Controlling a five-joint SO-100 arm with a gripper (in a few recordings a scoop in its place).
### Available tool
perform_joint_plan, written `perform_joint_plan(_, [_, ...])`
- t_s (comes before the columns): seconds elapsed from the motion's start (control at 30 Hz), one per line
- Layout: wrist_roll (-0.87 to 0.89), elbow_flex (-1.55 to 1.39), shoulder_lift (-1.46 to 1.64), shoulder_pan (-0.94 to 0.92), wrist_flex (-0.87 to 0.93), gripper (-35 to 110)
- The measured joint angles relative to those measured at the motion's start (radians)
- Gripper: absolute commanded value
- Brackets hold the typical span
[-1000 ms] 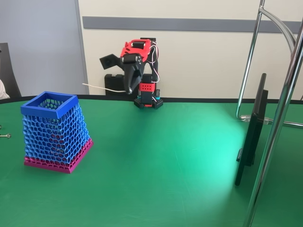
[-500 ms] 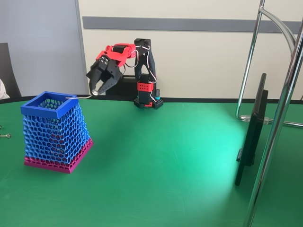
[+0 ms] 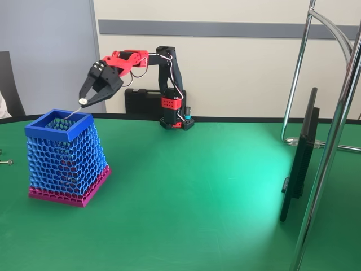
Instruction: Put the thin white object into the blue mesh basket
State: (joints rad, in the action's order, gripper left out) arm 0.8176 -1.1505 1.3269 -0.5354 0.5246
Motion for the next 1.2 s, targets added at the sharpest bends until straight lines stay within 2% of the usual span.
perform_joint_plan(0.07, [0.011, 0.000, -0.002, -0.021, -0.025, 1])
perform_joint_plan(0.4, [0.133, -0.052, -0.002, -0.132, -0.133, 23])
perform_joint_plan(0.57, [0.167, -0.101, -0.002, -0.184, -0.213, 23])
perform_joint_plan(0.77, [0.120, -0.179, 0.026, -0.187, -0.293, 23])
perform_joint_plan(1.0, [-0.067, -0.272, 0.215, -0.110, -0.301, 20])
perform_joint_plan(1.2, [-0.405, -0.463, 0.443, 0.069, -0.249, 18])
